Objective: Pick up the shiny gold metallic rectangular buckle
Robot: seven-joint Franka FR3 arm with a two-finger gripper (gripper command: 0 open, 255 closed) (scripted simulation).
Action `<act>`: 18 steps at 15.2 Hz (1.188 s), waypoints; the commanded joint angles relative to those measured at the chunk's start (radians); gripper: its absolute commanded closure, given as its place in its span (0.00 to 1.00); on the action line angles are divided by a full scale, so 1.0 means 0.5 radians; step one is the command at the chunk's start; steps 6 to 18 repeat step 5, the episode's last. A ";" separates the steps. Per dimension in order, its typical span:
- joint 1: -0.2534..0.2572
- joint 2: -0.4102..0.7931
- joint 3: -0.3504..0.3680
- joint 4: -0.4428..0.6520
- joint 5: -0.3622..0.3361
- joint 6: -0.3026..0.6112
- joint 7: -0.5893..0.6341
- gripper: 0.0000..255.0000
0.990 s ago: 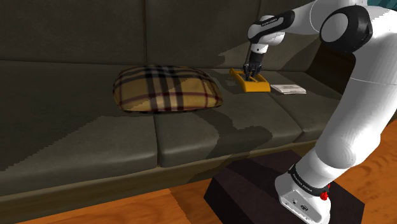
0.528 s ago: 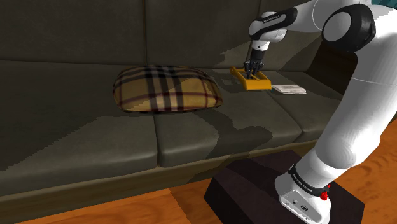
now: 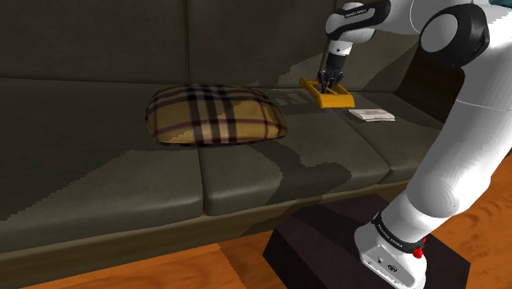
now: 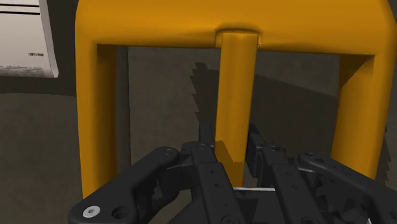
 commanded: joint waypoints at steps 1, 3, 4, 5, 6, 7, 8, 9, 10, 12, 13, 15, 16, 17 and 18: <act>0.003 -0.019 -0.001 0.032 -0.007 -0.050 0.006 1.00; 0.003 -0.027 -0.002 0.075 -0.010 -0.100 0.007 1.00; 0.003 -0.028 -0.003 0.078 -0.010 -0.104 0.007 1.00; 0.003 -0.028 -0.003 0.079 -0.010 -0.104 0.007 1.00; 0.003 -0.028 -0.003 0.079 -0.010 -0.104 0.007 1.00; 0.003 -0.028 -0.003 0.079 -0.010 -0.104 0.007 1.00; 0.003 -0.028 -0.003 0.079 -0.010 -0.104 0.007 1.00; 0.003 -0.028 -0.003 0.079 -0.010 -0.104 0.007 1.00; 0.003 -0.028 -0.003 0.079 -0.010 -0.104 0.007 1.00; 0.003 -0.028 -0.003 0.079 -0.010 -0.104 0.007 1.00; 0.003 -0.028 -0.003 0.079 -0.010 -0.104 0.007 1.00; 0.003 -0.028 -0.003 0.079 -0.010 -0.104 0.007 1.00; 0.003 -0.028 -0.003 0.079 -0.010 -0.104 0.007 1.00; 0.003 -0.028 -0.003 0.079 -0.010 -0.104 0.007 1.00; 0.003 -0.028 -0.003 0.079 -0.010 -0.104 0.007 1.00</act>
